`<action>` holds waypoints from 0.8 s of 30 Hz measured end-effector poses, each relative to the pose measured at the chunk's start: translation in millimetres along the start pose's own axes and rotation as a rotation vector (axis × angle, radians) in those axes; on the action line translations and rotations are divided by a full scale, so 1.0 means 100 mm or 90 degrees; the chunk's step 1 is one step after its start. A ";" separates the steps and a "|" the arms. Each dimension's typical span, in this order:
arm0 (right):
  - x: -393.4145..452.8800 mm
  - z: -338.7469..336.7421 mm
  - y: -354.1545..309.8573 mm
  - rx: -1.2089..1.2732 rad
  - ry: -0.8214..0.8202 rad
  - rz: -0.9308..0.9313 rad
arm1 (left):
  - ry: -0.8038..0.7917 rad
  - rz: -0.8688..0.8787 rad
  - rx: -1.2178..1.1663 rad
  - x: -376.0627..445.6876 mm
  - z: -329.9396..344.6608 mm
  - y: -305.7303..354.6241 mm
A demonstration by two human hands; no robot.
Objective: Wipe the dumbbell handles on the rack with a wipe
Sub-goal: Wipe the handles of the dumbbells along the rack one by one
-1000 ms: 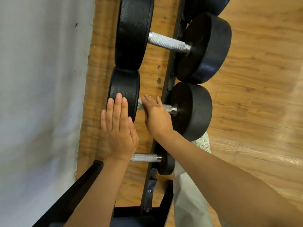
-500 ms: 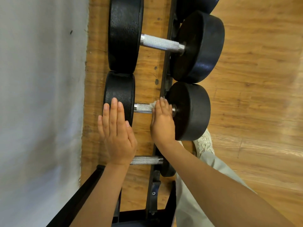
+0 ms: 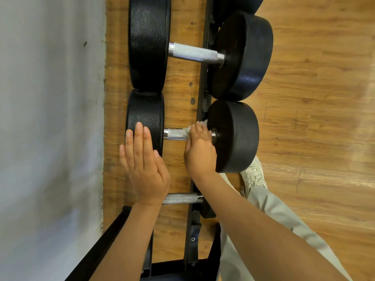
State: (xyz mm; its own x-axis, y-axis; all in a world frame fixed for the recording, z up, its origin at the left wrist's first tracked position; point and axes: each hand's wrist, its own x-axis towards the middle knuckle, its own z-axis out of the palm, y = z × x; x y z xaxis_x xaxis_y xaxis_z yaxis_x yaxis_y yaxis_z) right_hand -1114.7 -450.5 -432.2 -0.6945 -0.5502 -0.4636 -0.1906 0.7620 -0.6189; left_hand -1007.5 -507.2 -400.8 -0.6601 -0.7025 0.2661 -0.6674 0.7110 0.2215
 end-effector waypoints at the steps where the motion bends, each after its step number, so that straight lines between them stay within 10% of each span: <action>1: 0.00 0.02 -0.01 0.015 0.002 -0.029 | 0.003 -0.001 0.000 0.00 0.01 0.00; 15: 0.01 0.17 -0.10 0.094 0.003 -0.213 | 0.009 -0.004 -0.007 0.00 0.01 0.00; 24: 0.13 0.01 -0.05 0.015 0.004 -0.052 | 0.004 -0.011 -0.012 0.00 0.00 0.03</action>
State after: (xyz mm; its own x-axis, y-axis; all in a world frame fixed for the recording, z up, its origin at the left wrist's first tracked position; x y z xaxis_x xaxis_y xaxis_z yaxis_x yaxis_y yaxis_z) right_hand -1121.6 -462.0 -435.9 -0.6816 -0.6077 -0.4076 -0.2296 0.7065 -0.6694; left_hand -1009.4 -505.4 -400.1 -0.6461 -0.7149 0.2674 -0.6725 0.6989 0.2436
